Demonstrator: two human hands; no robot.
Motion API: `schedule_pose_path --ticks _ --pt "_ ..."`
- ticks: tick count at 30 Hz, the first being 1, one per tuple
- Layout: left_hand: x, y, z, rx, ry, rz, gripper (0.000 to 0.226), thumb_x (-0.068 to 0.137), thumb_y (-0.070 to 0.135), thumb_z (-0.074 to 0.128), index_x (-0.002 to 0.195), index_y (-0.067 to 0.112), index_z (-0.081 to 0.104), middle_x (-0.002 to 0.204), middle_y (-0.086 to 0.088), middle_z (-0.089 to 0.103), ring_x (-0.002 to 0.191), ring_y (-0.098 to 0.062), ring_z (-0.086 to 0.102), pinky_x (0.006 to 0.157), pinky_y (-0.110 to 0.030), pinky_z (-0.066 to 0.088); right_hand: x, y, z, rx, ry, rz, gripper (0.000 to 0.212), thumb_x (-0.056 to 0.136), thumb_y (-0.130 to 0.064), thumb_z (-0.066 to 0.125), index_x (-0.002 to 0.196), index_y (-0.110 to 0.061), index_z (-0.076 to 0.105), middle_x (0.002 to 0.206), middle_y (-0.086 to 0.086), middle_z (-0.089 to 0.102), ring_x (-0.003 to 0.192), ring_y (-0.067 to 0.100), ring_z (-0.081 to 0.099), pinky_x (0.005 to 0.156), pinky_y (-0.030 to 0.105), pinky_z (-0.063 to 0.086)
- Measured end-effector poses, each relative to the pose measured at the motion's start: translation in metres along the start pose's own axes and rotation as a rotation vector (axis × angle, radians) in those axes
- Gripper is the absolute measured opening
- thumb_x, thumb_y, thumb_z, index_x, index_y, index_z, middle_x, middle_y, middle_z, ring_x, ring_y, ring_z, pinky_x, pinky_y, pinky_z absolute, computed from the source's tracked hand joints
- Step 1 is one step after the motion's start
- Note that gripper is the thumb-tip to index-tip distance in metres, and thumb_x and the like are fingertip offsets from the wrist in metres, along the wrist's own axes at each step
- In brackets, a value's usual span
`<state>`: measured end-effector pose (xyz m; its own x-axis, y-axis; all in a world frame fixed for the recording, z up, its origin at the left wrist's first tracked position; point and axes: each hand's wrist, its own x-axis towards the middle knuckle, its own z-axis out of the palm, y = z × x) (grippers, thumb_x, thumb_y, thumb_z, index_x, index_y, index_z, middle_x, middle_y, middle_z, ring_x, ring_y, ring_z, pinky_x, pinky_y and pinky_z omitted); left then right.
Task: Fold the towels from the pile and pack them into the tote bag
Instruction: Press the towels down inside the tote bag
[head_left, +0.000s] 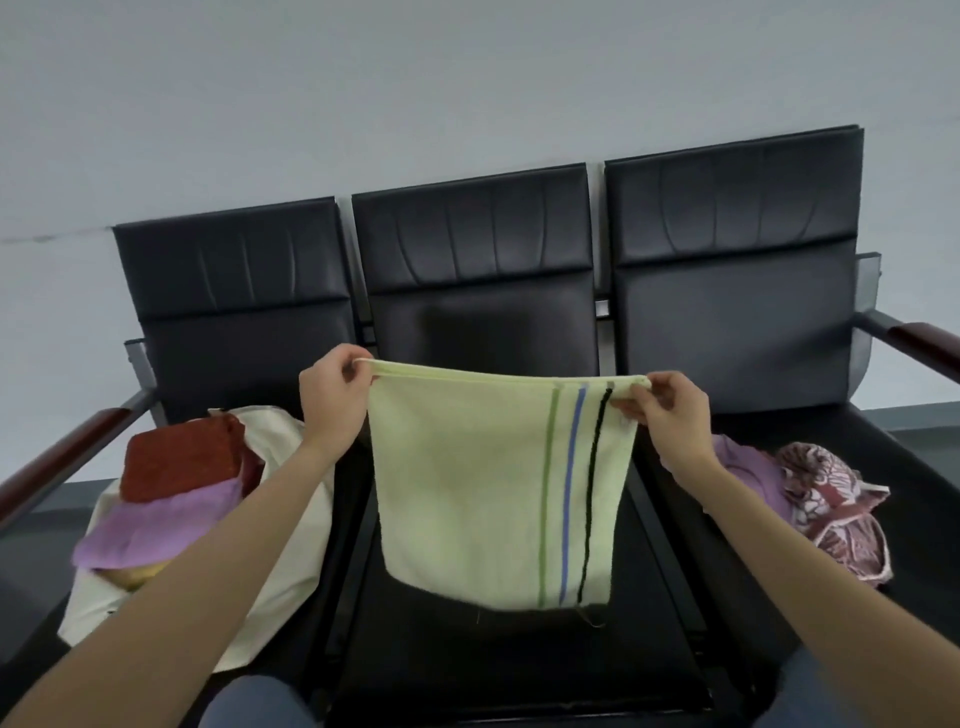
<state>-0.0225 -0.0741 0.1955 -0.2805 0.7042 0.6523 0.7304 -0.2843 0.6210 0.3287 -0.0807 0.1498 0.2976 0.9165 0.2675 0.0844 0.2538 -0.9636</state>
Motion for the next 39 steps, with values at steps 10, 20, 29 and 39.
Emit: schedule_pose_path --ticks 10,20,29,39 --pt "-0.016 -0.019 0.008 -0.015 0.053 0.002 0.024 0.091 -0.002 0.047 0.104 0.004 0.067 0.1 0.002 0.063 0.092 -0.008 0.056 0.079 -0.002 0.038 0.006 0.011 0.005 -0.053 -0.047 -0.155 0.02 0.09 -0.004 0.061 0.09 -0.023 0.055 0.09 -0.002 0.066 0.088 0.008 0.066 0.079 0.019 0.052" --pt "-0.195 -0.158 0.01 0.278 -0.767 -0.184 0.012 0.08 -0.006 0.064 0.084 0.004 0.071 0.085 -0.002 0.058 0.078 -0.022 0.061 0.074 -0.031 0.047 -0.111 0.17 -0.024 -0.455 -0.451 0.162 0.033 0.083 0.0 0.069 0.078 -0.03 0.058 0.073 -0.002 0.068 0.068 0.012 0.064 0.067 0.024 0.049" --pt "-0.245 -0.148 -0.002 0.655 -1.104 0.049 0.026 0.048 0.039 0.059 0.067 0.022 0.065 0.08 0.001 0.05 0.067 -0.023 0.057 0.057 -0.026 0.037 -0.147 0.174 -0.032 -0.396 -0.549 0.324 0.013 0.078 0.001 0.074 0.082 -0.006 0.065 0.073 0.005 0.072 0.071 0.016 0.071 0.069 0.024 0.055" --pt "-0.287 -0.025 0.114 0.112 -1.104 0.103 0.056 0.083 0.051 0.067 0.126 0.018 0.057 0.12 0.001 0.055 0.106 -0.017 0.05 0.086 -0.029 0.038 -0.139 0.167 -0.038 -0.531 -0.594 0.223 0.044 0.064 -0.007 0.085 0.07 -0.047 0.067 0.089 0.005 0.061 0.063 0.017 0.059 0.061 0.012 0.047"
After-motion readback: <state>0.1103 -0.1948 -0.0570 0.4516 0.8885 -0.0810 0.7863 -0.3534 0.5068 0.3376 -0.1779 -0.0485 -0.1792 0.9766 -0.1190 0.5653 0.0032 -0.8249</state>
